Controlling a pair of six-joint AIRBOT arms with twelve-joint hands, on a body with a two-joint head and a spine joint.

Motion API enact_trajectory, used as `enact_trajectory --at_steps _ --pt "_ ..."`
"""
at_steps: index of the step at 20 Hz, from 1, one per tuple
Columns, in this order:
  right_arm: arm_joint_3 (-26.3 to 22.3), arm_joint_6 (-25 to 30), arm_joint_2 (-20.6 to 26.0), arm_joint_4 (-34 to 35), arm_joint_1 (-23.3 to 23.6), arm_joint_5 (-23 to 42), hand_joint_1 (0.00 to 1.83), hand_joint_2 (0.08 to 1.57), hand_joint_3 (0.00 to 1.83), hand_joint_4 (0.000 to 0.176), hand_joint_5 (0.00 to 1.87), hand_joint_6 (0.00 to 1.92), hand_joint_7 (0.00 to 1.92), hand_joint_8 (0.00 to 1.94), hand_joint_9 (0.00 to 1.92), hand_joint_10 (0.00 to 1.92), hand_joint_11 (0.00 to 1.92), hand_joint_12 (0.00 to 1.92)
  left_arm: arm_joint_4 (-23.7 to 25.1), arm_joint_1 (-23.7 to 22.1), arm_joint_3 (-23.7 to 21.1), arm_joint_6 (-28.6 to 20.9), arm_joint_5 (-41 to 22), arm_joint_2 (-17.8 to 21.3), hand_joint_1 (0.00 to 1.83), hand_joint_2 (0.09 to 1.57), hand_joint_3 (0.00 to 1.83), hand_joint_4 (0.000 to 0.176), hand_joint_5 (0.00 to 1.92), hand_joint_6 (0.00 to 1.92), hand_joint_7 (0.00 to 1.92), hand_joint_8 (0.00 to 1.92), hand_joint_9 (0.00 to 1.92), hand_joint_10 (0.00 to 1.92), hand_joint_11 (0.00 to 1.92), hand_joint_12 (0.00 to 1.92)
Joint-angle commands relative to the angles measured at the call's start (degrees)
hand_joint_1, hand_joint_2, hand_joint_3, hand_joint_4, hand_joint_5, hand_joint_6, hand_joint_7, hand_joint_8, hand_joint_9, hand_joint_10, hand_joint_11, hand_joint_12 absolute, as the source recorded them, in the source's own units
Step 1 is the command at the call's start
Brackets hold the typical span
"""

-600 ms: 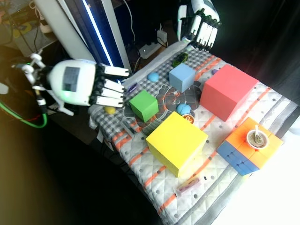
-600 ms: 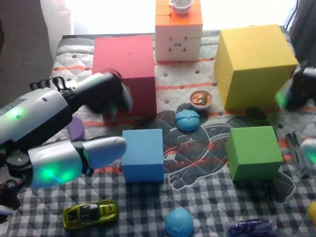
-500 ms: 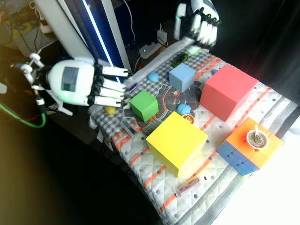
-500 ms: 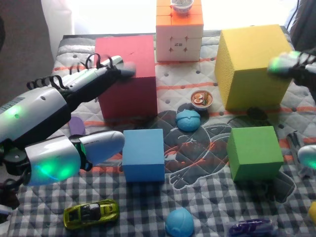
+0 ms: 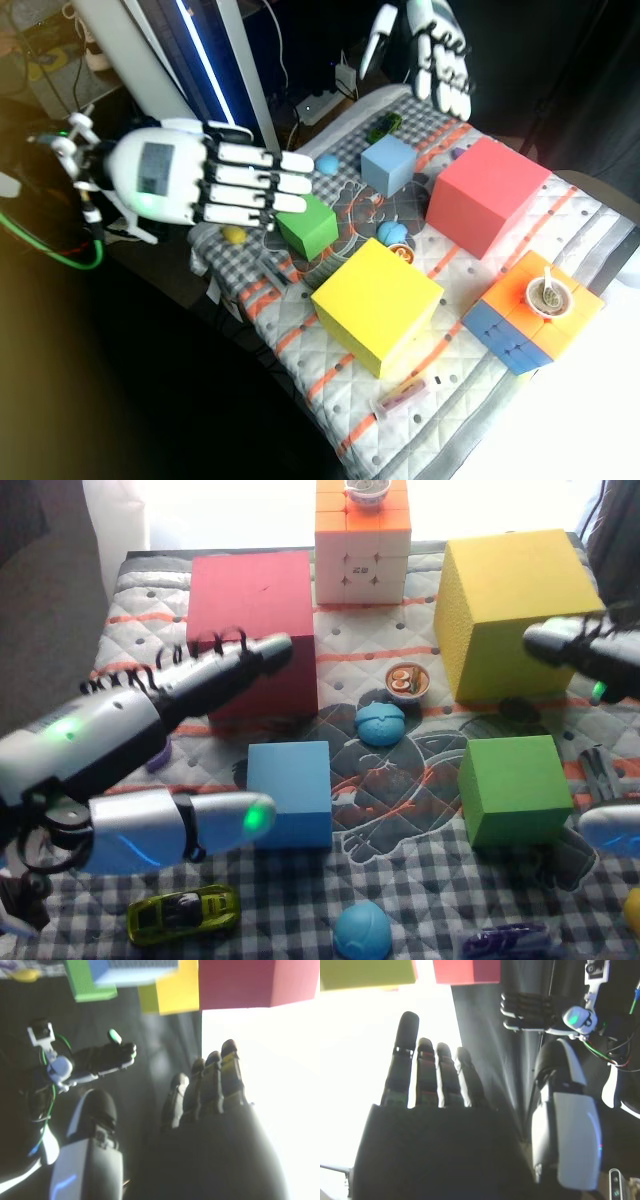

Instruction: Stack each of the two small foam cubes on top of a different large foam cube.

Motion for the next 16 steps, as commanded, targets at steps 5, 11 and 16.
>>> enact_trajectory --at_steps 5,11,16 --pt "2.9 0.3 -3.5 0.8 3.6 -0.9 0.53 1.04 0.0 0.0 0.0 0.0 0.0 0.0 0.04 0.04 0.0 1.51 -0.4 -4.0 3.7 -0.3 3.4 -4.8 0.69 1.0 0.0 0.15 0.0 0.0 0.0 0.0 0.0 0.0 0.0 0.0" --pt "5.6 0.3 -7.7 0.9 8.0 -9.1 0.59 1.03 0.0 0.0 0.0 0.0 0.0 0.0 0.04 0.11 0.0 1.15 -3.5 -6.3 7.8 1.6 9.5 -9.6 0.82 0.97 0.0 0.14 0.0 0.0 0.0 0.0 0.0 0.0 0.0 0.0" --pt "7.2 0.3 -9.7 0.8 8.7 -13.4 0.8 1.07 0.0 0.0 0.13 0.07 0.23 0.03 0.15 0.42 0.0 1.49 -4.8 -7.2 9.8 1.8 11.4 -12.4 1.0 1.07 0.0 0.079 0.14 0.04 0.18 0.05 0.03 0.56 0.0 1.52"
